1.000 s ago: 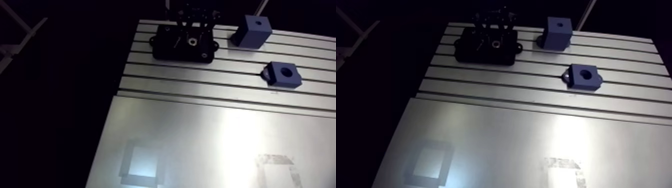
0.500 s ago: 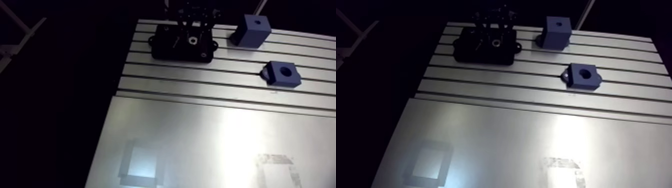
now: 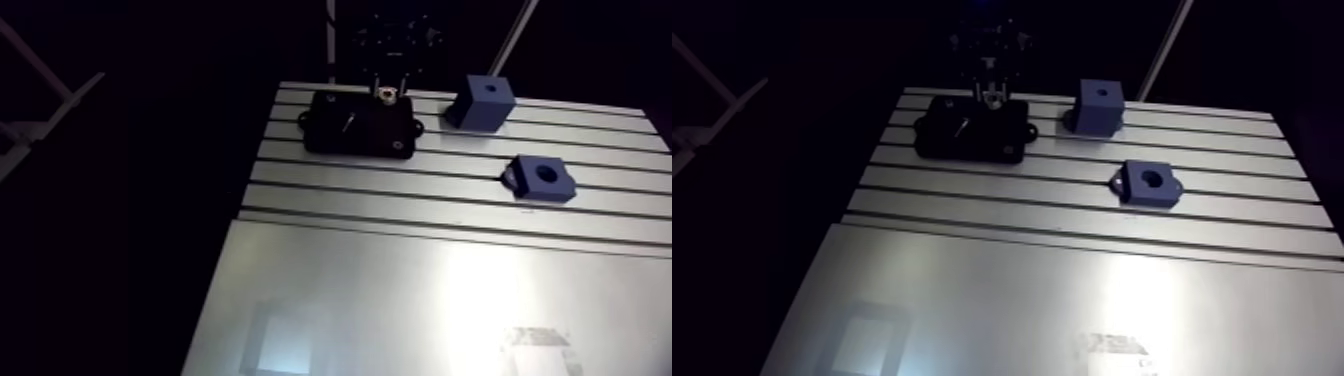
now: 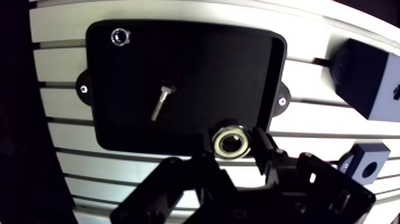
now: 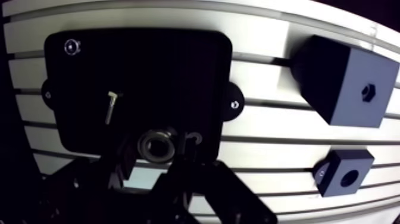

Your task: Pick up the bearing and press it into the housing until flush.

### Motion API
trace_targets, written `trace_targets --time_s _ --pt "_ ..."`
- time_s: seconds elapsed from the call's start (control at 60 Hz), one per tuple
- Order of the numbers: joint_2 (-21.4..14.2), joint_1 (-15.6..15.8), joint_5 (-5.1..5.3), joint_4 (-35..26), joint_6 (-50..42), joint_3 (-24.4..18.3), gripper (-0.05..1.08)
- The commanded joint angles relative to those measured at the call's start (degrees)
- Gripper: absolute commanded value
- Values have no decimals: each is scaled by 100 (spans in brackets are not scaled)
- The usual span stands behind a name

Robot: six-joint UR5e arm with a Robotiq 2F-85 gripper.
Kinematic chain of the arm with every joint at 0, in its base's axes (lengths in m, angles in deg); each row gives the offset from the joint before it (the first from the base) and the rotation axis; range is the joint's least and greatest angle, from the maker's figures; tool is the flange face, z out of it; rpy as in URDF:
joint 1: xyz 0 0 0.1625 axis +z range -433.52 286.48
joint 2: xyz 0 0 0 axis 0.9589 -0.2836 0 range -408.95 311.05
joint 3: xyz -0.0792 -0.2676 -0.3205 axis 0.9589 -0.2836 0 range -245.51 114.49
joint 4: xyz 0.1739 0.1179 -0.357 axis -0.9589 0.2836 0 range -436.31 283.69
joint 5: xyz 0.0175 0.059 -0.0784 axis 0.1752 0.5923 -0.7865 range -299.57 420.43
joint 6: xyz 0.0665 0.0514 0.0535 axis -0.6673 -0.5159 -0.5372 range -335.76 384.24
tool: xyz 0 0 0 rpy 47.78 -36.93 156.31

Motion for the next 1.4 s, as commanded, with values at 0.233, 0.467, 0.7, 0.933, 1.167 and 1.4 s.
trace_targets --time_s 0.233,0.467,0.7,0.933,1.167,1.4 --pt "-1190 -672 -8 -759 1284 347 61" --pt "-1510 -1326 -45 -607 2097 698 62" --pt "-1775 -1943 -54 -484 2475 1068 62" --pt "-1957 -2358 -62 -177 2640 1430 62" --pt "-1958 -2645 -115 9 2599 1705 62" --pt "-1941 -2864 -116 177 2563 1881 62"
